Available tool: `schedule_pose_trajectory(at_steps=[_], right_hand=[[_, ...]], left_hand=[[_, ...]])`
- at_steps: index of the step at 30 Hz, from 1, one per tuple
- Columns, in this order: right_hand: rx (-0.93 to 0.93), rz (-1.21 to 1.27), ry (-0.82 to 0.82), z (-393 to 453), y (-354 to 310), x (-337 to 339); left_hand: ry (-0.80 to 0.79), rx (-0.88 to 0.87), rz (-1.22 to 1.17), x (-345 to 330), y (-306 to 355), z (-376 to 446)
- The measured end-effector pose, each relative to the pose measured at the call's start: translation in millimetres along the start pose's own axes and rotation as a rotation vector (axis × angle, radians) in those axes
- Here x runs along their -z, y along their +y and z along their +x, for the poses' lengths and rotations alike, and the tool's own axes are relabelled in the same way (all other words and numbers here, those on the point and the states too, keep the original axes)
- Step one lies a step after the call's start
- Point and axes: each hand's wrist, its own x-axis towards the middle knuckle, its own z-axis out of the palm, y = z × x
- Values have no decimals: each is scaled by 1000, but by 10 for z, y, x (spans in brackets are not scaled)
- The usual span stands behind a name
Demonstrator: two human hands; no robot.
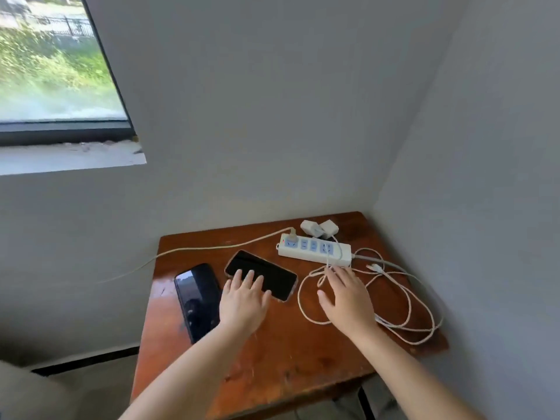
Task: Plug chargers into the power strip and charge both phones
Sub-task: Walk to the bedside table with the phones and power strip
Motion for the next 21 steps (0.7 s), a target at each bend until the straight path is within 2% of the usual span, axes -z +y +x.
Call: schedule_pose_trajectory(at_steps=[4, 7, 11, 16, 21], right_hand=[[-79, -10, 19, 306, 289, 18], [-108, -54, -39, 664, 417, 16], [-43, -95, -113, 1232, 386, -21], [60, -121, -140, 1738, 271, -79], [-68, -78, -273, 2054, 172, -209]], left_hand=[[-67, -65, -6, -154, 105, 465], [-67, -68, 12, -281, 135, 625], [-124, -62, 43, -419, 43, 655], [-119, -56, 74, -458, 19, 617], [-129, -32, 66, -453, 27, 651]])
